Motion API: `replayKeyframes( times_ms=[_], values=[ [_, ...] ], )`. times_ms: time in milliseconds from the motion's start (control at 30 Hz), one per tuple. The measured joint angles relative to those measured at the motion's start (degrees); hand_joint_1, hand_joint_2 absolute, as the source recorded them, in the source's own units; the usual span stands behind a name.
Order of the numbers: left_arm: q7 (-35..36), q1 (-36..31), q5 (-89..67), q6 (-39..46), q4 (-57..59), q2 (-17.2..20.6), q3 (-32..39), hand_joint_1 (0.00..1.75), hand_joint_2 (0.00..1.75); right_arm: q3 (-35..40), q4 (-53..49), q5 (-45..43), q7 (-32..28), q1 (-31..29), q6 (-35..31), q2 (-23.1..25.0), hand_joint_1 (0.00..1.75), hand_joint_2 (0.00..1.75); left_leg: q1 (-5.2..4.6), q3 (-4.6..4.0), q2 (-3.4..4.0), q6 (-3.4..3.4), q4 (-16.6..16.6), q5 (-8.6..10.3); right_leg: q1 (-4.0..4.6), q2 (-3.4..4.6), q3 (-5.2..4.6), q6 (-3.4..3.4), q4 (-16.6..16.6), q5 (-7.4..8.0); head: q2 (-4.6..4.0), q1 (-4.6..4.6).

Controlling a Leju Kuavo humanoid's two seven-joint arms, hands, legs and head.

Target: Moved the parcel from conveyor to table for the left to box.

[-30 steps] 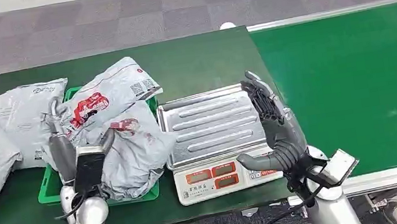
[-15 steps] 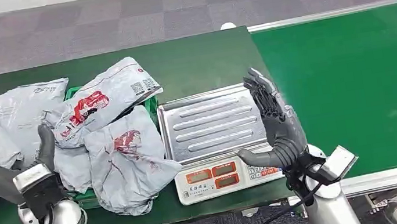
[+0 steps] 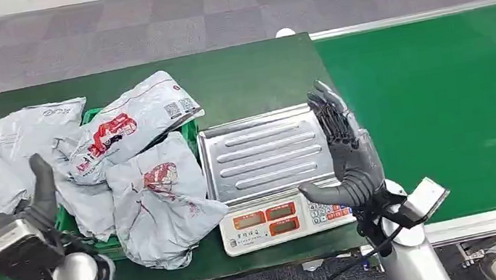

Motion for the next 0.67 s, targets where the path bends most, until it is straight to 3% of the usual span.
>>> replayKeyframes(
  times_ms=[100,233,333,467,667],
  values=[
    [1.24,0.09,5.04,-6.39,2.05,1.18,-3.81,0.00,1.75,0.00,1.30,-0.66,2.62,-0.22,-0.45,0.00,0.00,0.00,0.01,0.02,0.01,0.00,0.00,0.00,0.01,0.04,0.00,0.00,0.00,0.01,-0.02,-0.02],
    [3.21,0.45,15.74,-27.69,2.99,2.73,-10.45,0.00,1.75,0.00,6.74,2.39,7.21,-1.56,-10.30,0.53,0.00,0.00,0.01,0.01,0.01,0.01,0.00,0.02,0.02,0.02,0.00,0.00,0.00,0.01,0.00,-0.02],
    [5.98,-0.85,23.22,-45.47,4.49,2.97,-16.46,0.00,1.75,0.00,13.90,4.80,7.46,-4.11,-15.42,0.92,0.00,0.00,0.00,0.01,0.02,0.02,0.02,0.03,0.00,0.04,-0.01,0.03,0.00,0.04,0.00,-0.02],
    [7.85,-5.65,30.32,-60.62,9.82,2.34,-23.58,0.00,1.75,0.07,24.27,8.11,6.54,-7.61,-22.15,2.65,0.00,0.00,-0.03,0.02,0.01,0.02,0.05,0.04,-0.03,0.04,0.00,0.07,0.00,0.08,0.00,-0.02],
    [9.68,-13.20,32.85,-64.76,18.14,-1.15,-30.29,0.00,1.75,2.55,37.06,10.29,5.03,-10.54,-25.42,6.16,0.00,0.00,-0.01,0.02,0.01,0.02,0.05,0.04,0.00,0.04,-0.01,0.06,0.01,0.09,0.00,-0.02]
  ],
)
